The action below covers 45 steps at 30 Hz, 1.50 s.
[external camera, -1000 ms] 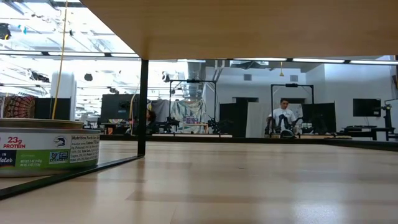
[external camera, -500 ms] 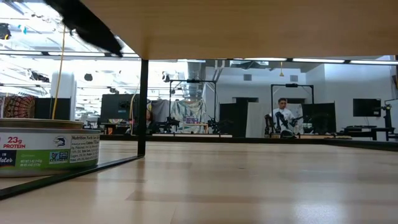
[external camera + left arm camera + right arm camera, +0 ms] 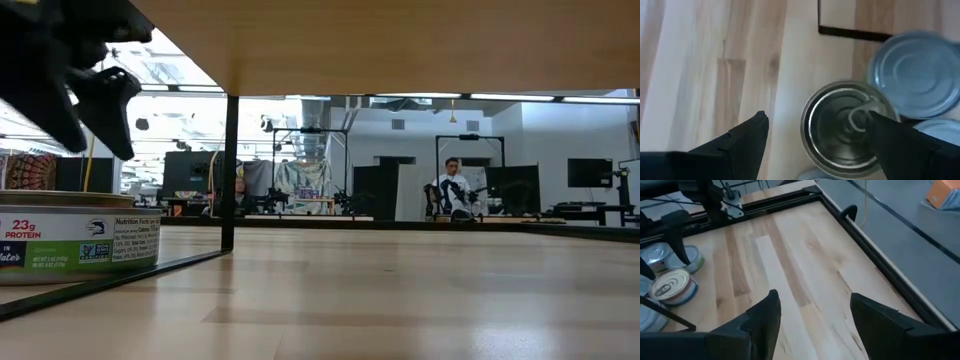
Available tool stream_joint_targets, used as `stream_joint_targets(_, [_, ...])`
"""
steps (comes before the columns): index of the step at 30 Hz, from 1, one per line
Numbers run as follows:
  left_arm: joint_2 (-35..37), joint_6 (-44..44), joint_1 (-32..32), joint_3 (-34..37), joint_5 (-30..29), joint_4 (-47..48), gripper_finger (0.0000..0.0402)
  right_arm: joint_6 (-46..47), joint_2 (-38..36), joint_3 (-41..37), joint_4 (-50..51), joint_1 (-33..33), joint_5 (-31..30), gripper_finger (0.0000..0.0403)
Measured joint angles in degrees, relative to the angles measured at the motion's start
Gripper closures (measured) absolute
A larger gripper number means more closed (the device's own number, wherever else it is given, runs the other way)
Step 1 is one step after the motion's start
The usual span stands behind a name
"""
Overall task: Stack canned seafood by type on shelf
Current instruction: Stack the blue-pink tuna can on the top of the blue-pink tuna cans on the shelf
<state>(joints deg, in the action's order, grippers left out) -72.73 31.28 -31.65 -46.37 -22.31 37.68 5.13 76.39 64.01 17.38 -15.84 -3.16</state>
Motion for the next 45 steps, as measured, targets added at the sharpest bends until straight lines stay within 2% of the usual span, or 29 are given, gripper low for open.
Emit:
stream_joint_targets(3, [-2.9,1.5,-0.8,0.0,-1.3,0.3,0.0086,-0.8,-0.1,0.0,-0.1,0.0,0.0,0.0137])
stream_joint_targets(8, [-6.2,2.4,-1.2,-1.1,1.3,-0.1,0.0086,-1.3,-0.1,0.0,0.0,-0.1,0.0,0.0137])
stream_joint_targets(14, [-6.2,1.5,-2.2,-2.2,-1.9,0.7,0.0086,-2.3,-0.1,0.0,-0.5,-0.1,0.0,0.0137])
stream_joint_targets(20, [-6.2,3.9,0.7,-2.1,-6.0,4.1,0.0086,-2.7,-0.1,0.0,-1.6,-0.1,0.1,0.0137])
stream_joint_targets(27, [-7.7,0.2,3.4,-2.1,-6.0,3.9,0.0086,-2.6,-0.1,0.0,-1.1,0.2,0.3,0.0137])
stream_joint_targets(33, [-12.5,-3.5,5.3,-2.3,-7.1,3.2,0.0086,-2.7,-0.1,0.0,-1.1,1.1,0.5,0.0137])
stream_joint_targets(39, [-16.2,-5.8,10.0,-2.3,-20.9,3.9,0.0086,-3.5,-0.1,0.0,-1.3,2.4,0.7,0.0137])
stream_joint_targets(42, [-16.5,-9.2,15.0,-2.1,-25.8,4.2,0.0086,-3.7,0.0,0.0,-1.2,2.9,0.9,0.0137])
stream_joint_targets(45, [-16.5,-14.9,21.5,-2.0,-34.5,2.4,0.0086,-4.4,-0.3,0.0,-1.0,3.1,1.9,0.0137])
